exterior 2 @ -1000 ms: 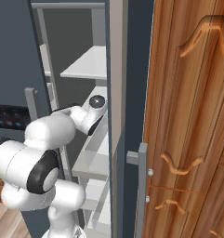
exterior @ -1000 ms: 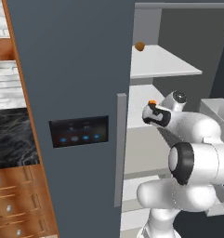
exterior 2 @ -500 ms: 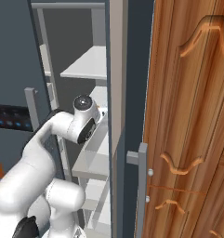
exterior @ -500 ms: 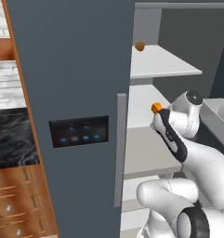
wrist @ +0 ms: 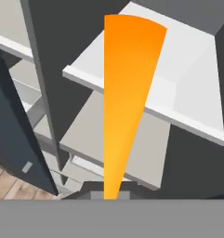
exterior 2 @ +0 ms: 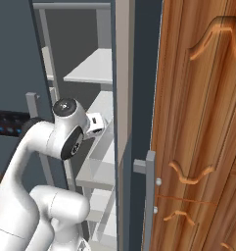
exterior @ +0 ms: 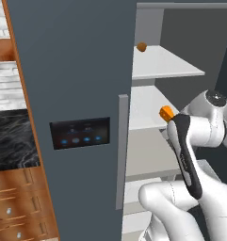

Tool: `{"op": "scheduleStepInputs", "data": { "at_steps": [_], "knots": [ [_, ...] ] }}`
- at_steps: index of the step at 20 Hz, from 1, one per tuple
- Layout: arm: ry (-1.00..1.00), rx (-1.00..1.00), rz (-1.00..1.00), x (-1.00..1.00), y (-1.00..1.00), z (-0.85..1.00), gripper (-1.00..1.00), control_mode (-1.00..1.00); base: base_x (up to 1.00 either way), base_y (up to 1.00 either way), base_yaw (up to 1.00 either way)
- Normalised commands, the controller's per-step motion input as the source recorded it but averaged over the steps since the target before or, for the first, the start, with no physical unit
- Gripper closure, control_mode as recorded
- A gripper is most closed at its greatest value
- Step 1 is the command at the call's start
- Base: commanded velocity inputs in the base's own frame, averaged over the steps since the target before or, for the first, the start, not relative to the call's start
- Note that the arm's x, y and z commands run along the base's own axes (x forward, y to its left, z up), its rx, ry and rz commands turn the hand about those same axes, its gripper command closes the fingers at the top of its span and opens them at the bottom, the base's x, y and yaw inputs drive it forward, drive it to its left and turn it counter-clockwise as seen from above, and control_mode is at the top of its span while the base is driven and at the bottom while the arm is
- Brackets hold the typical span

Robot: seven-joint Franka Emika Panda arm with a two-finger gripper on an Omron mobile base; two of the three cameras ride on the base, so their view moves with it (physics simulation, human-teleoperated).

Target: Pick the cheese from the fridge and the cheese grater from the cabinet and place them next to the salad bowl.

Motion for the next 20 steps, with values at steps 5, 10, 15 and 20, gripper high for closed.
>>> {"op": "scheduleStepInputs", "data": {
  "at_steps": [5, 10, 15, 20],
  "knots": [
    [0.01, -0.01, 0.01, -0.95, 0.18, 0.56, 1.00, -1.00, 0.00, 0.00, 0.00],
    [0.05, 0.00, 0.09, -1.00, 0.24, 0.64, 1.00, -1.00, 0.00, 0.00, 0.00],
    [0.02, 0.00, 0.12, -1.00, 0.24, 0.63, 1.00, -1.00, 0.00, 0.00, 0.00],
    [-0.05, 0.00, 0.12, -1.00, 0.03, 0.03, 1.00, -1.00, 0.00, 0.00, 0.00]
  ]
}}
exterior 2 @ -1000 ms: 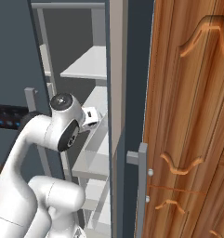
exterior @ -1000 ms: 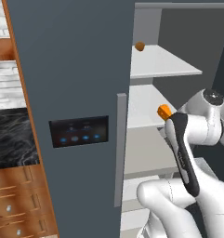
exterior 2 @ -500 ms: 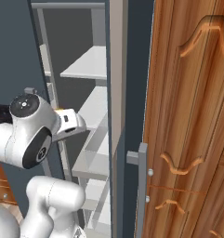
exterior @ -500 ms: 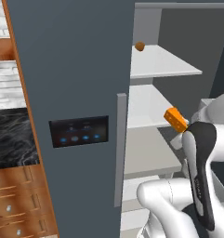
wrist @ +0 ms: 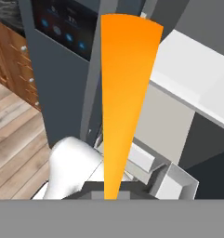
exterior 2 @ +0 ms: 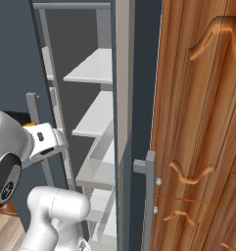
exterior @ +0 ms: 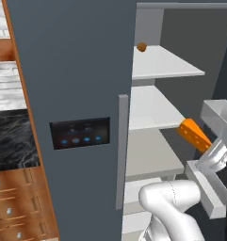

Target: Pick the cheese from the fridge and the cheese grater from the cabinet and place them next to the salad bowl.

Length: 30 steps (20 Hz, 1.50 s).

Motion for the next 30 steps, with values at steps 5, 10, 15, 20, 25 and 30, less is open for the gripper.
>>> {"op": "scheduleStepInputs", "data": {
  "at_steps": [5, 10, 15, 20, 25, 30],
  "knots": [
    [-0.12, 0.00, 0.01, -0.94, -0.02, 0.00, 1.00, -1.00, 0.00, 0.00, 0.00],
    [-0.02, 0.00, 0.00, -0.57, 0.00, -0.04, 1.00, -1.00, 0.00, 0.00, 0.00],
    [-0.02, 0.00, 0.01, -0.06, 0.00, 0.00, 1.00, 1.00, 0.00, 0.00, 0.00],
    [0.00, 0.00, 0.00, 0.00, 0.00, 0.00, 1.00, 1.00, -0.50, -0.12, 0.00],
    [0.00, 0.00, 0.00, 0.00, 0.00, 0.00, 1.00, 1.00, -1.00, -0.05, 0.00],
    [0.00, 0.00, 0.00, 0.00, 0.00, 0.00, 1.00, 1.00, -0.31, 0.40, 0.08]
  ]
}}
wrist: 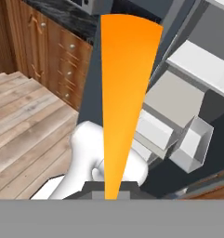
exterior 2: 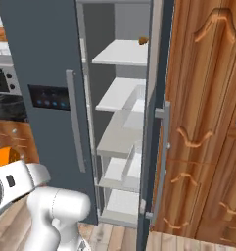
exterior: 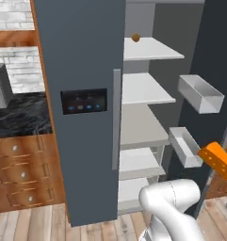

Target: Pick the cheese from the fridge and the cheese grater from the cabinet and place them next to the salad bowl.

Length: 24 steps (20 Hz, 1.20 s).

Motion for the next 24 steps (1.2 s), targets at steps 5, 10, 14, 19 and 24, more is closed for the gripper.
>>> {"op": "scheduleStepInputs", "data": {
  "at_steps": [5, 10, 14, 19, 24],
  "knots": [
    [0.00, 0.00, 0.00, 0.00, 0.00, 0.00, 1.00, 1.00, 0.00, 0.78, 0.15],
    [0.00, 0.00, 0.00, 0.00, 0.00, 0.00, 1.00, 1.00, 0.00, 0.91, 0.13],
    [0.00, 0.00, 0.00, 0.00, 0.00, 0.00, 1.00, 1.00, 0.00, 0.87, 0.12],
    [0.00, 0.00, 0.00, 0.00, 0.00, 0.00, 1.00, 1.00, 0.00, 0.81, 0.12],
    [0.00, 0.00, 0.00, 0.00, 0.00, 0.00, 1.00, 1.00, 0.00, 0.39, 0.22]
  ]
}}
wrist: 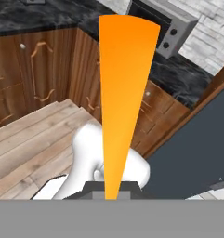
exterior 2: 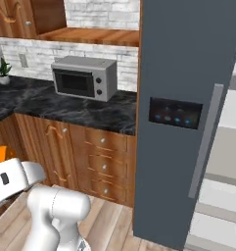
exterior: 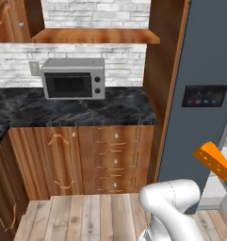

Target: Pick the cheese from the fridge and the cheese grater from the cabinet and place them next to the salad bowl.

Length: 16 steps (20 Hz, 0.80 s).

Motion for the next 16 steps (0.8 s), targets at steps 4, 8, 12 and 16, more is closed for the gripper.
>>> {"op": "scheduleStepInputs", "data": {
  "at_steps": [4, 8, 12, 16],
  "knots": [
    [0.00, 0.00, 0.00, 0.00, 0.00, 0.00, 1.00, 1.00, 0.00, 0.03, 0.35],
    [0.00, 0.00, 0.00, 0.00, 0.00, 0.00, 1.00, 1.00, 0.00, 0.00, 0.38],
    [0.00, 0.00, 0.00, 0.00, 0.00, 0.00, 1.00, 1.00, 0.00, -0.02, 0.44],
    [0.00, 0.00, 0.00, 0.00, 0.00, 0.00, 1.00, 1.00, 0.00, -0.18, 0.46]
  ]
}}
